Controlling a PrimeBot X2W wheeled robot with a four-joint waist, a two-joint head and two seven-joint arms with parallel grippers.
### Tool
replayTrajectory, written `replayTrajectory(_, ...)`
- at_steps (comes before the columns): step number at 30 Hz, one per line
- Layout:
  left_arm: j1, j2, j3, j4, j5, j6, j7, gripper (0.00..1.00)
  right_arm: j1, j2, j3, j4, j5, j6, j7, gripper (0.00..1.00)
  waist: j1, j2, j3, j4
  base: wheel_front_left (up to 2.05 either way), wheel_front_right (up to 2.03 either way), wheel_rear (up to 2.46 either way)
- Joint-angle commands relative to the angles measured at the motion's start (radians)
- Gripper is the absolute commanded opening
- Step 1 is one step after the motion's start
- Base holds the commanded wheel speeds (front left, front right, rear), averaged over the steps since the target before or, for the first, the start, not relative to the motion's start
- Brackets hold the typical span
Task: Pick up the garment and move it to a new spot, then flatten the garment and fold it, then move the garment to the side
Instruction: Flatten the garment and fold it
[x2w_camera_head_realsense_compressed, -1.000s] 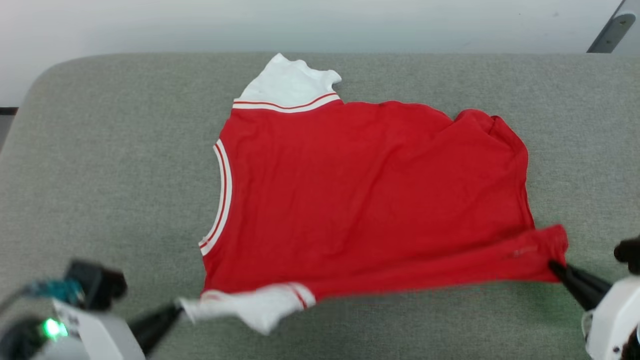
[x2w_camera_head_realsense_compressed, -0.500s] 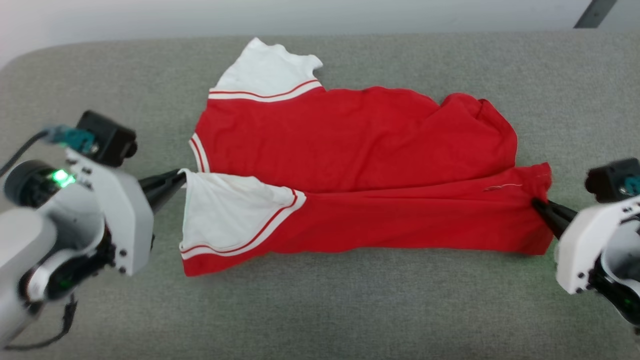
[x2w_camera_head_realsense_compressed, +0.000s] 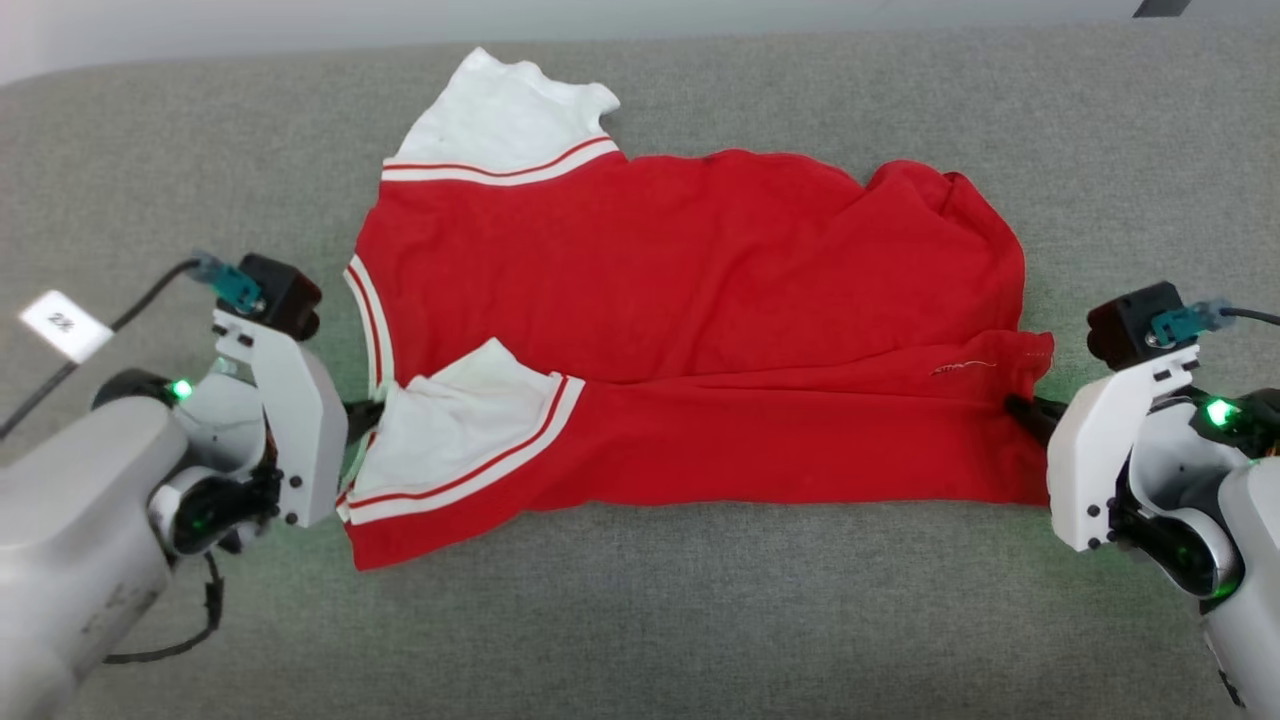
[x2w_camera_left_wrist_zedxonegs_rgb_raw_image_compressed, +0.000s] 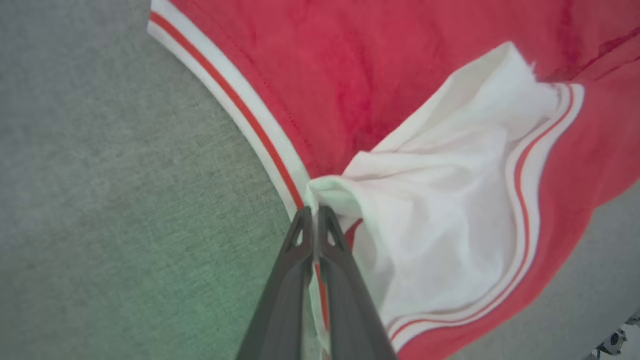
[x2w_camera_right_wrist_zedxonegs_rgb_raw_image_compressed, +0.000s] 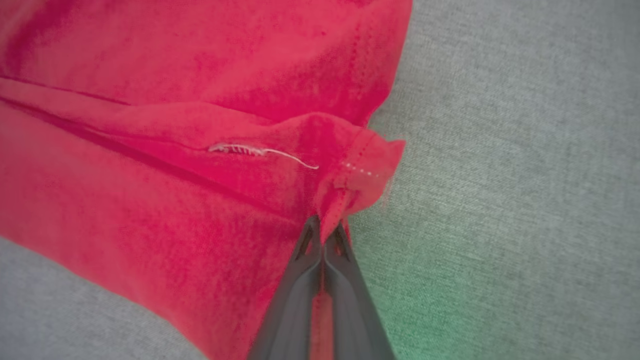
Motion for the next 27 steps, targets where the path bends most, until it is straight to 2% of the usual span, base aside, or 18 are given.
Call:
replayTrajectory(1, 0.002, -0.011, -0.003, 0.023, -0.012, -0.008, 0.011, 0.00, -0.011, 0.004, 0.009, 0.008, 0.008, -0.002, 0.007, 0.00, 0.0000, 0.0000, 0.002, -0.001, 0.00, 0.00, 0.00)
replayTrajectory(3, -0.002, -0.029, -0.004, 0.062, -0.030, -0.016, 0.032, 0.02, -0.024, 0.007, 0.015, 0.028, 0.012, -0.002, 0.018, 0.00, 0.0000, 0.0000, 0.003, -0.001, 0.00, 0.00, 0.00)
replayTrajectory(4, -0.005, -0.038, -0.002, 0.079, -0.039, -0.021, 0.037, 0.08, -0.030, 0.008, 0.022, 0.035, 0.015, -0.002, 0.021, 0.00, 0.0000, 0.0000, 0.003, -0.001, 0.00, 0.00, 0.00)
replayTrajectory(6, -0.016, -0.048, 0.004, 0.106, -0.050, -0.023, 0.043, 0.38, -0.042, 0.011, 0.028, 0.048, 0.022, -0.002, 0.025, 0.00, 0.0000, 0.0000, -0.001, 0.000, 0.00, 0.00, 0.00)
replayTrajectory(8, -0.023, -0.057, 0.011, 0.124, -0.063, -0.027, 0.047, 0.99, -0.050, 0.013, 0.031, 0.060, 0.029, -0.002, 0.029, 0.00, 0.0000, 0.0000, -0.008, 0.002, 0.00, 0.00, 0.00)
replayTrajectory(9, -0.028, -0.058, 0.015, 0.129, -0.069, -0.028, 0.050, 1.00, -0.055, 0.014, 0.030, 0.065, 0.030, -0.002, 0.029, 0.15, 0.0000, 0.0000, -0.013, 0.004, 0.00, 0.00, 0.00)
replayTrajectory(11, -0.040, -0.058, 0.018, 0.134, -0.068, -0.029, 0.051, 1.00, -0.059, 0.011, 0.027, 0.070, 0.030, -0.002, 0.030, 0.53, 0.0000, 0.0000, -0.024, 0.010, 0.00, 0.00, 0.00)
replayTrajectory(12, -0.041, -0.057, 0.021, 0.135, -0.071, -0.029, 0.052, 1.00, -0.060, 0.011, 0.025, 0.068, 0.031, -0.002, 0.025, 1.00, 0.0000, 0.0000, -0.030, 0.013, 0.00, 0.00, 0.00)
replayTrajectory(16, -0.053, -0.049, 0.019, 0.118, -0.059, -0.023, 0.054, 1.00, -0.042, 0.008, 0.004, 0.054, 0.043, -0.002, 0.002, 1.00, 0.0000, 0.0000, -0.058, 0.032, 0.00, 0.00, 0.00)
replayTrajectory(20, -0.052, -0.027, 0.024, 0.069, -0.069, 0.007, 0.071, 1.00, -0.012, 0.005, -0.036, 0.012, 0.034, -0.002, -0.050, 1.00, 0.0000, 0.0000, -0.085, 0.049, 0.00, 0.00, 0.00)
replayTrajectory(27, -0.005, 0.038, 0.032, -0.114, -0.142, 0.123, 0.161, 1.00, 0.059, 0.037, -0.153, -0.112, -0.033, -0.002, -0.203, 1.00, 0.0000, 0.0000, -0.117, 0.058, 0.00, 0.00, 0.00)
